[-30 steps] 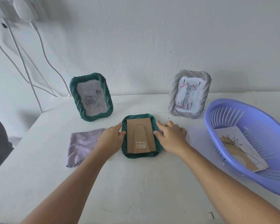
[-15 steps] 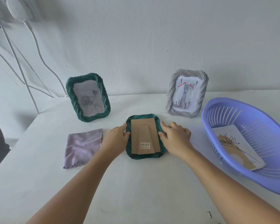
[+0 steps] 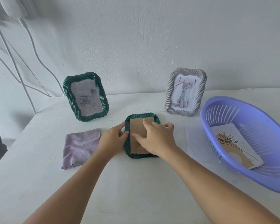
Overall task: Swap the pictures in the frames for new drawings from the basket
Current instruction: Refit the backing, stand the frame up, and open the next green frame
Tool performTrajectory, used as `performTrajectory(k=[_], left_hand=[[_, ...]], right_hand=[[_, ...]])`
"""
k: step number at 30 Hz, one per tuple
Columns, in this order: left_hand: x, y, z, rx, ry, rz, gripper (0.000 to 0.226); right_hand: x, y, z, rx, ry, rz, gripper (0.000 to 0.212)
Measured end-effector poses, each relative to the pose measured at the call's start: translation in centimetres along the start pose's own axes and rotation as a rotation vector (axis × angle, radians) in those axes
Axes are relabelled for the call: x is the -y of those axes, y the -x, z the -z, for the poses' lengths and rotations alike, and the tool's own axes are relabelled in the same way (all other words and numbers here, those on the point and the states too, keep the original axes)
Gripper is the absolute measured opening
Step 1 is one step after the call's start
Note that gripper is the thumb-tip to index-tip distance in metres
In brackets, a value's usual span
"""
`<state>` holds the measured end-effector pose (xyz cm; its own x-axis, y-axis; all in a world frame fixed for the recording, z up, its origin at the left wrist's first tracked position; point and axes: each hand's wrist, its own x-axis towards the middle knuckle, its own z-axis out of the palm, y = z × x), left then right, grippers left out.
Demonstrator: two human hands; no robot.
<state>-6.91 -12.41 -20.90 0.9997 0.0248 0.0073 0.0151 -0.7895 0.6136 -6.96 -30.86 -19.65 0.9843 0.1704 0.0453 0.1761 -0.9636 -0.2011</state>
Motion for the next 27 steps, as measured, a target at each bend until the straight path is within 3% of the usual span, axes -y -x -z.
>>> performTrajectory(k=[8,21,27], left_hand=[[0.4,-0.3,-0.3,-0.001,0.035,0.024,0.05],[-0.1,0.0,-0.1,0.008,0.066,0.055,0.049],[-1.2,0.9,0.7,-0.105,0.182,0.019,0.055]], right_hand=[[0.9,-0.2,0.0,-0.049,-0.021,-0.063,0.065],[0.9,0.3,0.2,-0.141,-0.043,-0.078,0.065],[0.7,0.7,0.9,-0.19,-0.096,-0.08,0.07]])
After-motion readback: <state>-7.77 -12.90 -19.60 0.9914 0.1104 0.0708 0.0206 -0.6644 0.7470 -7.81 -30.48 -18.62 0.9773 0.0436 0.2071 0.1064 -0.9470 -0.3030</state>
